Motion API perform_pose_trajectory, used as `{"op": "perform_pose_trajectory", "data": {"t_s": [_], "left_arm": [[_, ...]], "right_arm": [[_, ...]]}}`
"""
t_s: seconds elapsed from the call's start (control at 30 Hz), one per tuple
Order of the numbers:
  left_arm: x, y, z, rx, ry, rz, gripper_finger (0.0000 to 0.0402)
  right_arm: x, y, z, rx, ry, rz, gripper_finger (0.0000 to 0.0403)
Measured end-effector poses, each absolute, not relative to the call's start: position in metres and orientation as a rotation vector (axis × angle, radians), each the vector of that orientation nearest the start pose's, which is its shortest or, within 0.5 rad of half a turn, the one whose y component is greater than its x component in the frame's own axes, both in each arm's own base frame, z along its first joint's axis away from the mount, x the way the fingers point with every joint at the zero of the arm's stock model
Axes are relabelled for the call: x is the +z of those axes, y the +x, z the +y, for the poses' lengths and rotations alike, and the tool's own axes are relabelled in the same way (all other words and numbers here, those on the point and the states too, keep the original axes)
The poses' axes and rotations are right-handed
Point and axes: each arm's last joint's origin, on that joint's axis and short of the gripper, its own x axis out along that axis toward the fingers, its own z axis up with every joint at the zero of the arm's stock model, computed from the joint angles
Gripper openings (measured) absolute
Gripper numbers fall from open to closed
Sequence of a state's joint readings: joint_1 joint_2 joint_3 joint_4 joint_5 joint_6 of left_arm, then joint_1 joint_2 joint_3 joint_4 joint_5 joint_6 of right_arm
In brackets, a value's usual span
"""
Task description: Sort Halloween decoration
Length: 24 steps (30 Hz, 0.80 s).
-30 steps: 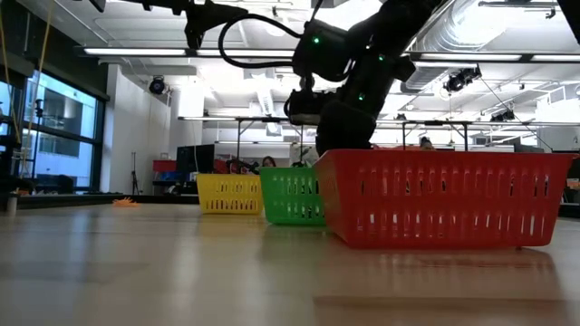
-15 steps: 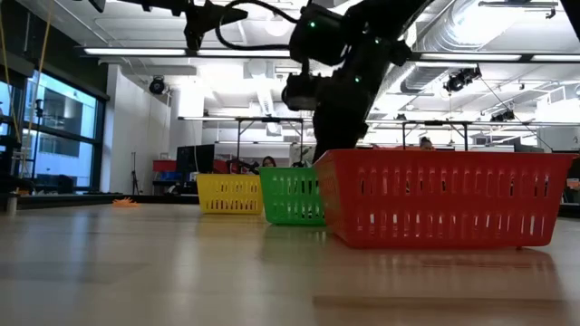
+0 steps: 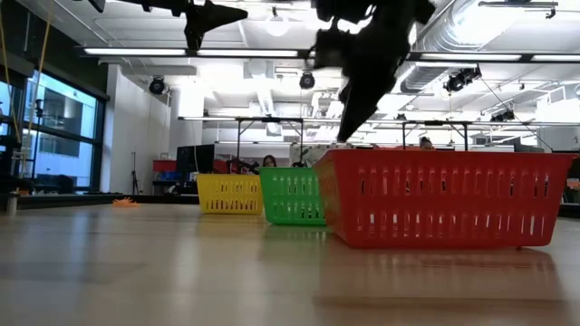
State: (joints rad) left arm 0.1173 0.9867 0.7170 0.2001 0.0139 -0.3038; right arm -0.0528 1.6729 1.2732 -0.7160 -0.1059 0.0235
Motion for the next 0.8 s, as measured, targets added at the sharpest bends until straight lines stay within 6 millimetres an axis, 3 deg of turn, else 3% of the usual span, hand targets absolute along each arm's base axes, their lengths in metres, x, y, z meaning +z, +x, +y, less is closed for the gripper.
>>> {"op": "perform_pose_trajectory", "data": {"t_s": [0.2, 0.4, 0.6, 0.8], "left_arm": [[0.31, 0.222, 0.026, 0.113, -0.308, 0.053, 0.0209], [0.31, 0.222, 0.026, 0.112, -0.307, 0.049, 0.0209], [0.311, 0.222, 0.026, 0.111, -0.306, 0.038, 0.0209], [0.312, 0.222, 0.026, 0.109, -0.305, 0.026, 0.0209]], "right_arm": [[0.279, 0.296, -0.016, -0.094, 0.065, 1.042, 0.0224], [0.285, 0.235, -0.015, -0.272, 0.179, 0.883, 0.0215], [0.279, 0.195, -0.008, -0.268, 0.348, 0.497, 0.0213], [0.294, 0.189, -0.008, -0.168, 0.371, -0.023, 0.0213]]}}
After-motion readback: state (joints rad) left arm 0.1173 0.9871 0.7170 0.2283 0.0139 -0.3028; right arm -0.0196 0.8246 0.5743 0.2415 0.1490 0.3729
